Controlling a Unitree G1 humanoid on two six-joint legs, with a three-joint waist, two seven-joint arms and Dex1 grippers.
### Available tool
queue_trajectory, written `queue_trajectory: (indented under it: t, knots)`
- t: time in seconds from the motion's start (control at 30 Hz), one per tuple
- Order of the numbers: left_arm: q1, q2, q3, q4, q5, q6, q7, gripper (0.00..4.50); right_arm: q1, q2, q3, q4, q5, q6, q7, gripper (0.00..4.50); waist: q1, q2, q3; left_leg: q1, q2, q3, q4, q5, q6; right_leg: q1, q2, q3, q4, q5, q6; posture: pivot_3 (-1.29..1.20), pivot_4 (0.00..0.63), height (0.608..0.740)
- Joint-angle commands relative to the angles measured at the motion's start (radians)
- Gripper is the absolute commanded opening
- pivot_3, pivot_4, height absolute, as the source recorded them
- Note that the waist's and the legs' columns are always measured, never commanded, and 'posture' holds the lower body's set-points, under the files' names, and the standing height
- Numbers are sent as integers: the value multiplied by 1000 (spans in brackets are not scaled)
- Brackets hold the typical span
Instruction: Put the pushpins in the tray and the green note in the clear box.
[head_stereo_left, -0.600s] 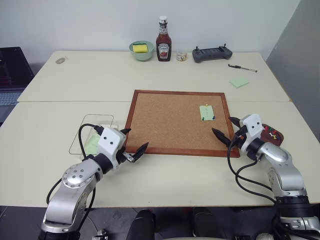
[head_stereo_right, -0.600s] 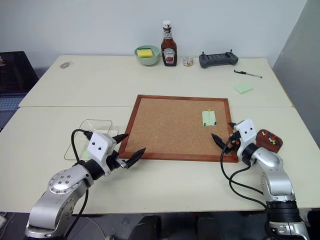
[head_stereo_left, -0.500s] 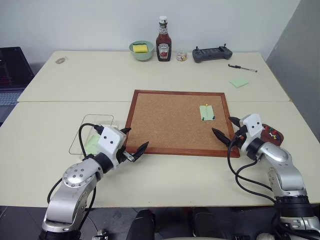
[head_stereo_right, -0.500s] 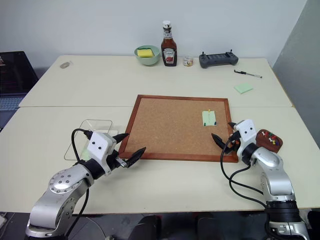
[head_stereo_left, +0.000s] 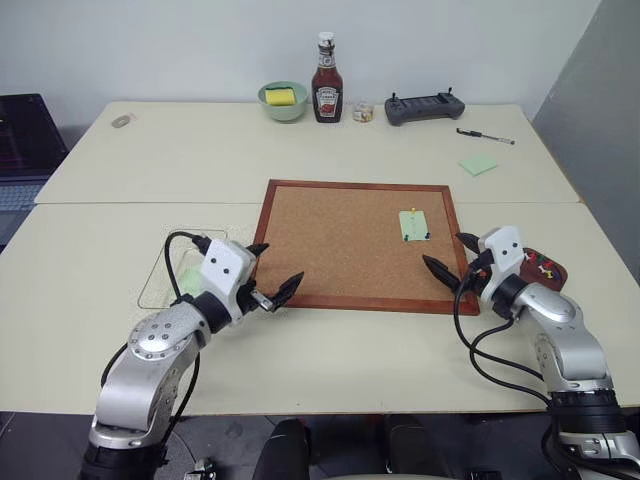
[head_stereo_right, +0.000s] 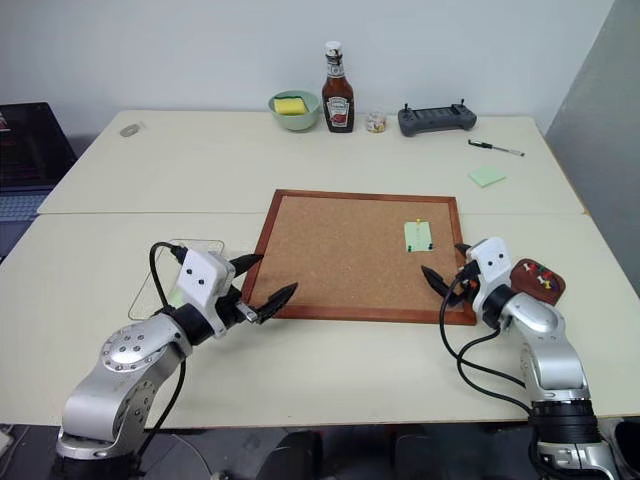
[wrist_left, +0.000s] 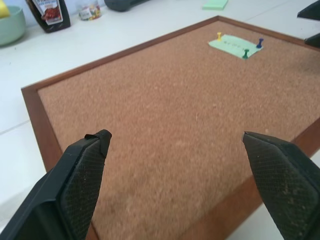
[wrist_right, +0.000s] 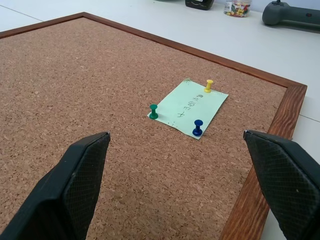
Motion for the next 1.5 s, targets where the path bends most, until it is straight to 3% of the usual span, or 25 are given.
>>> queue_trajectory:
  t: [0.03,0.07,0.27,0.5,0.8,1.17,1.5]
  knots:
    - [-32,-4,-12,10,-19,-27,-25,4122,-5,-1,-5,-46,7,-8,-1,4500,0,0,0,0,0,0,0,0,0,0,0,0,0,0,0,0,150,740]
    - [-41,-10,-15,17,-20,-31,-26,4114,-5,0,-4,-44,5,-11,0,4500,0,0,0,0,0,0,0,0,0,0,0,0,0,0,0,0,150,740]
    - [-63,-14,-47,44,3,-49,-44,3115,-2,1,-2,-33,5,-25,7,4500,0,0,0,0,0,0,0,0,0,0,0,0,0,0,0,0,150,740]
    - [-127,-20,-112,107,37,-77,-64,1676,-12,0,12,-20,2,-39,27,4500,0,0,0,0,0,0,0,0,0,0,0,0,0,0,0,0,150,740]
    - [-233,-96,-191,219,65,-100,-64,31,-4,-3,15,-50,7,-39,35,4500,0,0,0,0,0,0,0,0,0,0,0,0,0,0,0,0,150,740]
    - [-332,-213,-225,484,94,-214,-74,13,-71,-5,27,-50,-6,-3,19,4500,0,0,0,0,0,0,0,0,0,0,0,0,0,0,0,0,150,740]
    - [-342,-244,-262,653,151,-312,-115,13,-309,-12,78,156,-17,113,59,4500,0,0,0,-1,0,0,0,0,0,-1,0,0,0,0,0,0,150,740]
